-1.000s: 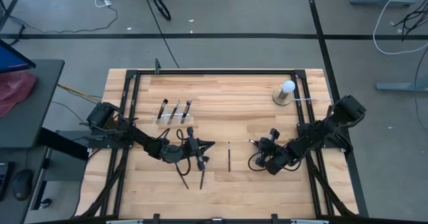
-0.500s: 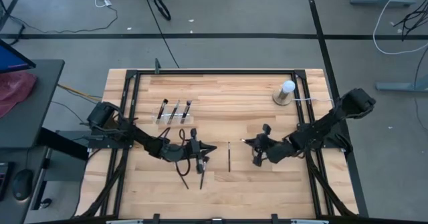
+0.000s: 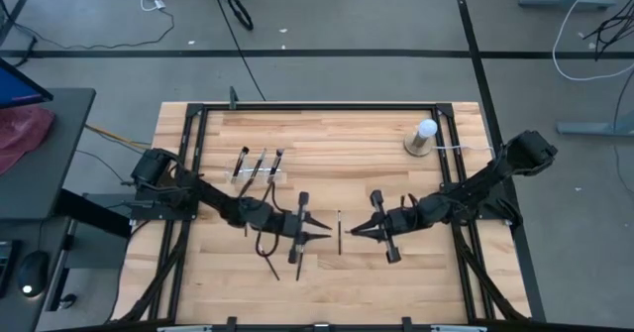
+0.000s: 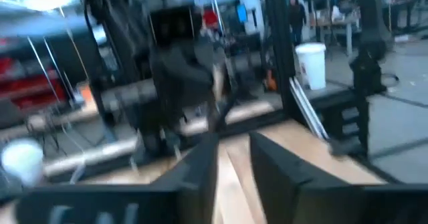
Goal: Pick & Place Makeup Brushes
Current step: Put the black eyeshadow brush into the transparent organizer
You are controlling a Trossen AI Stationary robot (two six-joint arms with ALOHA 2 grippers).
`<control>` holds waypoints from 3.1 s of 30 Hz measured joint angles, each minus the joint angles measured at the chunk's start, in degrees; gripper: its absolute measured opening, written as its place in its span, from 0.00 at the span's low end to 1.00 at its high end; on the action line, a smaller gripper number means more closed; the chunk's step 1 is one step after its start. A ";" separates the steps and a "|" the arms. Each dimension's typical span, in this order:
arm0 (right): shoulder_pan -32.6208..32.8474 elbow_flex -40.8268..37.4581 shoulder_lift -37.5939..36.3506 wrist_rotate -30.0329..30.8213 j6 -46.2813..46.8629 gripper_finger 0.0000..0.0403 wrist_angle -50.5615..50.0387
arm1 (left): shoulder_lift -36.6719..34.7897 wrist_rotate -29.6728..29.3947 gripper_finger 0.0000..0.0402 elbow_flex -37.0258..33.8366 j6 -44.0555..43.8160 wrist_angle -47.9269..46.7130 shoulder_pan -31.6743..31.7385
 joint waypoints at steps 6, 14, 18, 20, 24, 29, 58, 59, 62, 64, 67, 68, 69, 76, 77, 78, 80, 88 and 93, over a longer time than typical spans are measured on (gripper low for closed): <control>-0.25 0.02 0.00 -1.67 0.03 0.02 -0.10 | 2.62 -0.58 0.44 7.95 3.58 -3.19 -0.01; -0.22 0.07 0.00 -3.55 0.19 0.02 -0.39 | 3.60 0.40 0.46 12.37 4.93 -8.18 0.30; -0.22 0.07 -0.02 -3.57 0.18 0.02 -0.41 | 3.62 3.48 0.37 12.44 5.61 -8.12 0.74; -0.22 0.07 -0.04 -3.57 0.21 0.02 -0.41 | 3.62 4.29 0.32 12.46 5.48 -8.15 0.98; -0.22 0.07 -0.04 -3.61 0.21 0.02 -0.43 | 3.62 7.03 0.23 12.46 5.41 -7.72 1.54; -0.20 0.09 -0.05 -3.65 0.20 0.02 -0.43 | 3.62 8.30 0.17 12.46 5.30 -7.53 1.74; -0.18 0.13 -0.09 -3.56 0.27 0.02 -0.58 | 3.60 9.06 0.05 13.97 6.57 -9.79 2.31; -0.17 0.14 -0.09 -3.61 0.28 0.02 -0.60 | 3.60 10.14 0.03 13.97 6.90 -9.79 2.35; -0.18 0.16 -0.09 -3.57 1.43 0.04 -0.80 | 3.60 11.91 0.03 13.97 7.37 -9.78 2.43; -0.20 0.23 -0.09 -3.57 2.50 0.07 -1.52 | 3.60 11.86 0.03 13.97 7.29 -9.93 2.31; -0.19 0.24 -0.11 -3.66 3.44 0.12 -3.35 | 3.60 12.28 0.02 13.92 6.71 -10.22 2.19; -0.18 0.24 -0.11 -3.78 3.88 0.14 -3.88 | 3.60 12.33 0.02 13.92 5.91 -10.34 2.11; -0.22 0.24 -0.11 -3.79 4.47 0.16 -4.28 | 3.60 12.39 0.02 13.92 5.28 -10.39 2.06; -0.29 0.17 -1.72 -0.41 5.65 0.34 -10.58 | 3.56 6.94 0.02 13.92 1.70 -14.64 0.27; -0.29 0.15 -2.56 0.32 5.64 0.37 -12.31 | 3.52 5.31 0.02 13.94 1.20 -15.62 -0.10; -0.29 0.13 -3.59 1.18 5.73 0.39 -14.07 | 3.49 4.18 0.02 13.94 0.89 -16.48 -0.52; -0.38 0.13 -6.15 3.02 6.58 0.43 -18.04 | 3.51 2.36 0.02 13.92 0.40 -17.72 -1.32; -0.35 0.11 -13.49 8.09 12.35 0.47 -32.39 | -1.14 -10.82 0.02 13.92 -4.33 -29.89 -3.44; -0.37 0.11 -12.13 10.89 13.29 0.45 -32.95 | -9.23 -24.40 0.02 13.94 -11.53 -47.32 -5.10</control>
